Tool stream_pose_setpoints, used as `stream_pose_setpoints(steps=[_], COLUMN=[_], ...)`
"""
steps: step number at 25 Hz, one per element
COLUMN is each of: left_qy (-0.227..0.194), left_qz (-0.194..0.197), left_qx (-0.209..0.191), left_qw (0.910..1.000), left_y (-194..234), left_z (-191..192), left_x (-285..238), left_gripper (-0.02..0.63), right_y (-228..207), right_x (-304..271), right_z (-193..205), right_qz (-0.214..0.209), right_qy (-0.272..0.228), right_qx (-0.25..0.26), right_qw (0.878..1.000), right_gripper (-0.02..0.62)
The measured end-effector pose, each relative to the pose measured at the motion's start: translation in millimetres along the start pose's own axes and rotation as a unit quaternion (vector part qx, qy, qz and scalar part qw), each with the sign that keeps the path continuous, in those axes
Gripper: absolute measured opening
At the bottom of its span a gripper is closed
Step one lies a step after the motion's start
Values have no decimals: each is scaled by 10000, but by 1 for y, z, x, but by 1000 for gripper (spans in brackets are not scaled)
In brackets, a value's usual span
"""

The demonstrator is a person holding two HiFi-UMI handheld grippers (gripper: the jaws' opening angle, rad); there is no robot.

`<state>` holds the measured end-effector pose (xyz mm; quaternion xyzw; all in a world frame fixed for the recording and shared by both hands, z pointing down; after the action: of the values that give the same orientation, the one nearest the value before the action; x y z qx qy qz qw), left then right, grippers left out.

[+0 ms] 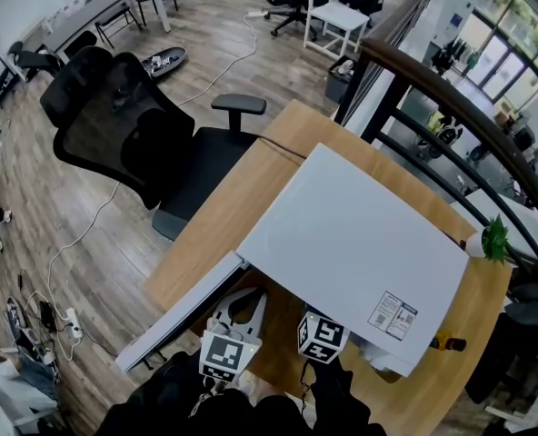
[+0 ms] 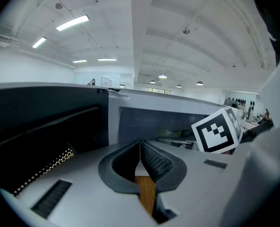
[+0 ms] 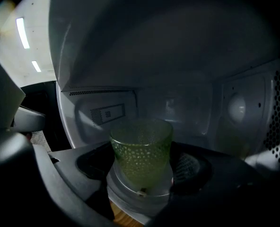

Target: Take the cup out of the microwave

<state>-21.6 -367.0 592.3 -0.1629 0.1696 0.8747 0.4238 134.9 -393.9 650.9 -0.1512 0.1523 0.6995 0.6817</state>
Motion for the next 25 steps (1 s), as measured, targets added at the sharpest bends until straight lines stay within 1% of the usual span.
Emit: stream_pose_setpoints(steps=[12,25], left_qy=[-186,-511], left_qz=[-59,-70], left_qx=[-67,-263], left_qw=[9998,9983], left_y=[-6,-30], left_z=[-8,-18], left_x=[34,105], left_gripper=[28,28], right_y=[14,39], right_x=[33,108], right_z=[-16,-21], right_qz=[-87,-195], right_qy=[-228,-413], right_qx=[24,60], right_qw=[9997,9989], right_gripper=[377,377])
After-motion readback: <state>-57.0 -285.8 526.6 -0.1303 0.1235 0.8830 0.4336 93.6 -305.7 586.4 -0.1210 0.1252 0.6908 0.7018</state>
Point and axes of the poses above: the fingertips, and each gripper's own axes: x backward along the fingers, y to its left, z out of its underside, the point moved 2 cm from there along x, backward along the fingers, and after that the axes turned 4 degrees about x, right-handed, at the moved point
